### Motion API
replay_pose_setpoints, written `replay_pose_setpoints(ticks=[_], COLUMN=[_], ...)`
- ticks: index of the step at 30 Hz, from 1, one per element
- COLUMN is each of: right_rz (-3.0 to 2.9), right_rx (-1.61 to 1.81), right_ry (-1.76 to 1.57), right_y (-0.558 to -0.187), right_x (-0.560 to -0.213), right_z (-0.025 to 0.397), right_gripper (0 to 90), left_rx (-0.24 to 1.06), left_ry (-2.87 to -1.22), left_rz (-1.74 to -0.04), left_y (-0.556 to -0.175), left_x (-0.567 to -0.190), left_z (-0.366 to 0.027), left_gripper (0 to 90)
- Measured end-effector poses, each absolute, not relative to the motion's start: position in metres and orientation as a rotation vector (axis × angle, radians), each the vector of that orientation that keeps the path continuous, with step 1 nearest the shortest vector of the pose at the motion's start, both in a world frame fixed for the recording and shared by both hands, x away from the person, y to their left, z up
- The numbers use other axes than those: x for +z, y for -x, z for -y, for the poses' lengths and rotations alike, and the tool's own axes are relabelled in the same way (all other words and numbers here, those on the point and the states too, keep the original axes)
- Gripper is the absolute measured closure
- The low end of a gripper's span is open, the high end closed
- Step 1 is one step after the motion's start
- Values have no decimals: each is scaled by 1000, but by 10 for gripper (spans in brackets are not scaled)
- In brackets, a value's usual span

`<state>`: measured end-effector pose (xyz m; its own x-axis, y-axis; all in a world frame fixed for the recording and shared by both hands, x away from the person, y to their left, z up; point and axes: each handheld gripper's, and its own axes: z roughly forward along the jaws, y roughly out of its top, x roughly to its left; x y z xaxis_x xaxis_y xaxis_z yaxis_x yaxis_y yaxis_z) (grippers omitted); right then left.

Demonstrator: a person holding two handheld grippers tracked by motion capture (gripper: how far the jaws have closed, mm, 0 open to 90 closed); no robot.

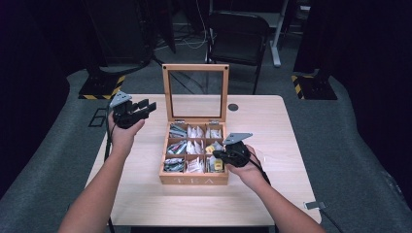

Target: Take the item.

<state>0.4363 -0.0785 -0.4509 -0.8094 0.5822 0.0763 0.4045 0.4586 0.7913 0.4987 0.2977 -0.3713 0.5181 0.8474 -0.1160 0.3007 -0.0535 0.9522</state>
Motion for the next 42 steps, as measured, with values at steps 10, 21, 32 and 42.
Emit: replay_pose_setpoints(ticks=[10, 21, 32, 42], right_rz=[-2480, -2498, -2492, -2531], right_rx=[1317, 1296, 1273, 1302], right_ry=[-833, -830, -898, -870], right_y=[-427, -432, -441, -436], right_x=[-437, -442, -452, -452], right_z=[85, 78, 75, 77], right_gripper=[900, 788, 661, 726], left_rx=[603, 602, 600, 603], left_ry=[-1616, -1614, -1618, -1613], left_rz=[-1000, -993, -994, -998], left_y=[-498, -499, -499, -498], left_x=[-370, -369, -370, -370], left_z=[-297, -295, -295, -298], left_gripper=[585, 585, 585, 585])
